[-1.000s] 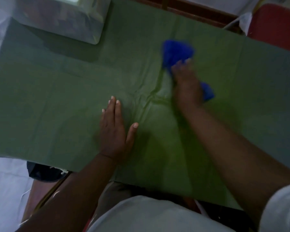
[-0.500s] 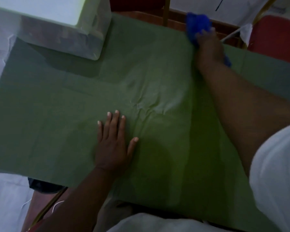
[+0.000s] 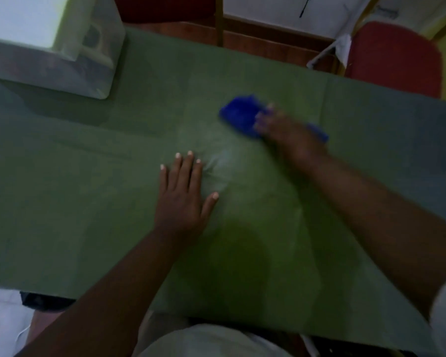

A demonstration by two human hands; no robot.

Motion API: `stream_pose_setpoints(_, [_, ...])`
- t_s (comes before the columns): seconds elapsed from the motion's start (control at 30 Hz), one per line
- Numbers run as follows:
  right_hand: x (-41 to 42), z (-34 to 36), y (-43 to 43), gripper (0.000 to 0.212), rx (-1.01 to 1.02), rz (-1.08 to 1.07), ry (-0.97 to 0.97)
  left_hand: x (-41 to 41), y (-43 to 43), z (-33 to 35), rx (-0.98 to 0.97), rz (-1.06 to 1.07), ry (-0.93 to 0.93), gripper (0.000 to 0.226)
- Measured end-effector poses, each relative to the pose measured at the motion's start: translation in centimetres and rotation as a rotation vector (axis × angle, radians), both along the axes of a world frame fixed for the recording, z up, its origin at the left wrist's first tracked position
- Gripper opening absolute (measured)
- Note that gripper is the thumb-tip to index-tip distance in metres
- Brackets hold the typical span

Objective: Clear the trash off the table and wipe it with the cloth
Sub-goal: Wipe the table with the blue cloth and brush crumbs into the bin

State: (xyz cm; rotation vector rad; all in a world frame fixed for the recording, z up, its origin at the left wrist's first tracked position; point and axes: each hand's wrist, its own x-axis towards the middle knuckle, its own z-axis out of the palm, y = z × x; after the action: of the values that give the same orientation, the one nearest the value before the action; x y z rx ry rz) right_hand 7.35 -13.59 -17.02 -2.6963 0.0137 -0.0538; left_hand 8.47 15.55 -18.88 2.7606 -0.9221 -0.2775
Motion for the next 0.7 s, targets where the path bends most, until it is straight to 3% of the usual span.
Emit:
stream_pose_setpoints(0.1, [2.2,1.3,-9.1,0.045,-0.077,-0.417,0.186,-0.4,-0.4,-0.4,0.106,-0.003,-0.042,0.075])
stream_pose_setpoints(0.17, [2.0,0.7,-11.3,0.041,-0.113,-0.613,0.149,-0.5,-0.3,-0.4,0.121,0.008,-0.05,0.075])
stream_pose_setpoints(0.23, [0.9,0.1,-8.0,0.034,-0.202,-0.637,0.081,-0.4,-0.3,-0.4,0.128,0.01,-0.049,0.075])
stream_pose_setpoints(0.27, [-0.1,-0.7,-5.3,0.035,-0.134,-0.618,0.041,-0.5,-0.4,-0.4,0.129,0.011,-0.047,0.075])
stream_pose_setpoints(0.4, [-5.4,-1.5,6.3,0.045,0.061,-0.006,-0.053,-0.5,-0.6,0.0,0.114,0.022,-0.044,0.076])
stream_pose_setpoints(0.5, [-8.0,-1.9,3.9,0.043,0.009,0.295,-0.014,-0.5,-0.5,0.0,0.108,0.021,-0.048,0.076])
stream_pose_setpoints(0.53, [-7.7,-1.5,1.6,0.045,0.01,0.256,-0.024,-0.5,-0.6,0.0,0.108,0.017,-0.054,0.076])
stream_pose_setpoints(0.6, [-6.7,-0.4,-5.4,0.045,0.043,-0.037,-0.053,-0.3,-0.5,-0.1,0.108,0.02,-0.058,0.076])
stream_pose_setpoints(0.67, [-7.8,1.2,-13.2,0.035,-0.022,-0.338,0.103,-0.5,-0.4,-0.1,0.114,0.012,-0.063,0.077])
stream_pose_setpoints(0.7, [-8.4,1.2,-16.3,0.041,-0.033,-0.442,0.189,-0.6,-0.4,0.0,0.117,0.014,-0.065,0.077])
